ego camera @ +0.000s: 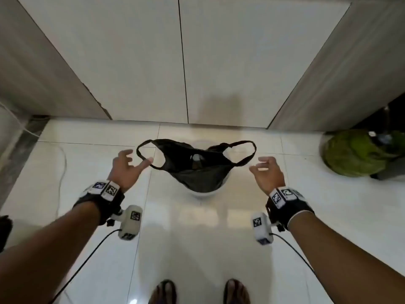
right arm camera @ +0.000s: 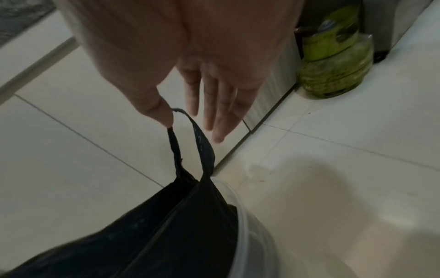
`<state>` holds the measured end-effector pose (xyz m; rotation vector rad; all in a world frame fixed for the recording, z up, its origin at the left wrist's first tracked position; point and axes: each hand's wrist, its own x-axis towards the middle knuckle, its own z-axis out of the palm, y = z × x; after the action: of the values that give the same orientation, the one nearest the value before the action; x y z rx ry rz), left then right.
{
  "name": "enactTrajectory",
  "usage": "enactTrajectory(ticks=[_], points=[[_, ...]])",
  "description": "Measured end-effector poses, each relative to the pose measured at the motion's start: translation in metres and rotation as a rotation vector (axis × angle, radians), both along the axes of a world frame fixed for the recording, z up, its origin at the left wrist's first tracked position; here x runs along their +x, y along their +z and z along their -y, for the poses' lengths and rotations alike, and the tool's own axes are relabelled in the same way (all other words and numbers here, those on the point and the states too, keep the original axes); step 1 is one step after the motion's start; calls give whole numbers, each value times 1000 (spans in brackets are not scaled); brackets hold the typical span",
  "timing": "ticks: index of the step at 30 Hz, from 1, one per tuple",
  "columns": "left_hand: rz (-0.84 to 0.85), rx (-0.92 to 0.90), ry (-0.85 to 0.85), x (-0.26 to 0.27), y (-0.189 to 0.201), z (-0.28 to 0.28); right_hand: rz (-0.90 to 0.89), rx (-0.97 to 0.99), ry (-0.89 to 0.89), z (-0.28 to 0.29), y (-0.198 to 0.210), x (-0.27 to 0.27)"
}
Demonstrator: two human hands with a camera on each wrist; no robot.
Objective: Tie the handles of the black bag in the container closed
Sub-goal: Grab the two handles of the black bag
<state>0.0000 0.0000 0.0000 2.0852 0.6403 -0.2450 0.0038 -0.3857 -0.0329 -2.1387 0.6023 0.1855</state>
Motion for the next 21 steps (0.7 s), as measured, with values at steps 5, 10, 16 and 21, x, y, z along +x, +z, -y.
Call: enactTrajectory(ticks=[5, 10, 16, 21], points=[[11, -201, 56, 48, -47, -3, 80, 50, -54, -6, -37, 57], [247, -465, -38, 79, -46, 9, 150, 323, 27, -5, -50, 91], [406, -529, -176, 95, -19, 40, 242, 635, 16, 1, -28, 99], [449, -495, -359, 92, -21, 78, 265, 661, 200, -11, -21, 90]])
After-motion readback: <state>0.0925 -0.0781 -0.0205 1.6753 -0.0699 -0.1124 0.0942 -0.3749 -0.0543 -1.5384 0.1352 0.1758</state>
